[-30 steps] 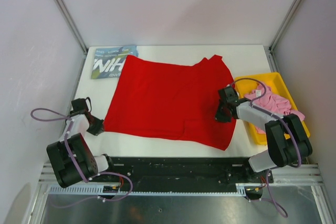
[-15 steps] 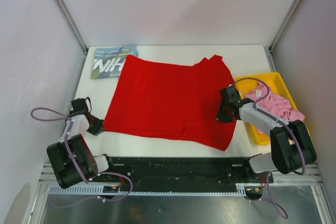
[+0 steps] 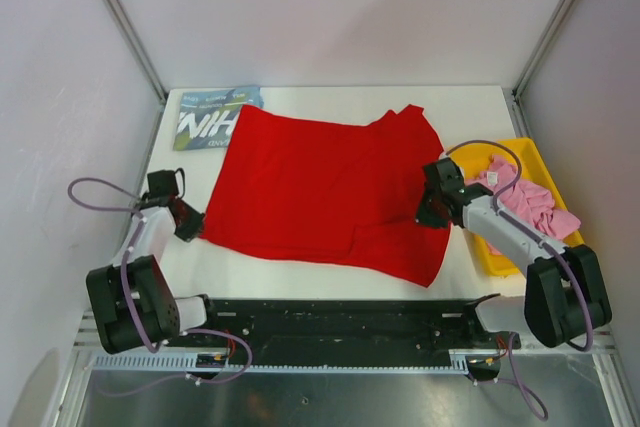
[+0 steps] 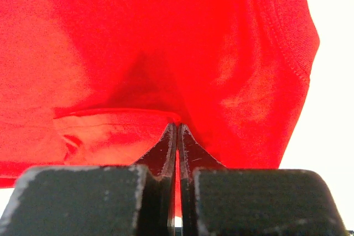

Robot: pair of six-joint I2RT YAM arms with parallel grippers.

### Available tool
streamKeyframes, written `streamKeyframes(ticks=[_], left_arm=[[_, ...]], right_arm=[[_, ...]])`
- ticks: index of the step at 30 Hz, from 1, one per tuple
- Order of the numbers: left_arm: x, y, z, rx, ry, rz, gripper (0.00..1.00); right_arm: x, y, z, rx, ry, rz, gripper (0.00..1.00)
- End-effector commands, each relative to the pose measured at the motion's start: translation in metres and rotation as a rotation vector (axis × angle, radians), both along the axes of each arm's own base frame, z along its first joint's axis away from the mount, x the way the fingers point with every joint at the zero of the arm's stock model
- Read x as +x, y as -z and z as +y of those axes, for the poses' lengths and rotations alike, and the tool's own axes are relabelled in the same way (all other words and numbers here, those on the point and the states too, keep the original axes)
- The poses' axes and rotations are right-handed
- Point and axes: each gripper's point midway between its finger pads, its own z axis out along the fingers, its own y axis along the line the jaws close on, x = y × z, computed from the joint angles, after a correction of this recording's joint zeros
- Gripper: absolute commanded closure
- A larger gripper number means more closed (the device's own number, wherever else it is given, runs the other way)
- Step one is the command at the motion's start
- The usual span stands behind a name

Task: Fold and stack the t-shirts
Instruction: Grap the side of the flattened tshirt closest away from the robot with both arms, then fold the flattened tshirt in 1/3 of the way

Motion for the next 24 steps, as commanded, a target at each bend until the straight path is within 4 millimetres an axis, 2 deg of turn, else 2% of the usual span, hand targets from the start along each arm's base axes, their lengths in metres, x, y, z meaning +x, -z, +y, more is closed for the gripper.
streamKeyframes(ticks=[1, 11, 18, 24], left_arm=[[0.026, -0.020, 0.004, 0.049, 0.005, -0.056, 1.00], [0.064, -0.047, 0.006, 0.093, 0.010, -0.113, 1.00], [0.090, -0.044, -0.002, 0.114, 0.062, -0.088, 1.00], [0.110, -0.038, -0.011, 0.127, 0.104, -0.063, 1.00]], right_arm=[[0.021, -0.037, -0.009, -0.017, 0.025, -0.114, 1.00], [0.045, -0.072, -0.021, 0.002, 0.074, -0.231, 1.00], [0.061, -0.088, -0.021, 0.025, 0.087, -0.301, 1.00], [0.066, -0.095, -0.019, 0.035, 0.084, -0.329, 1.00]])
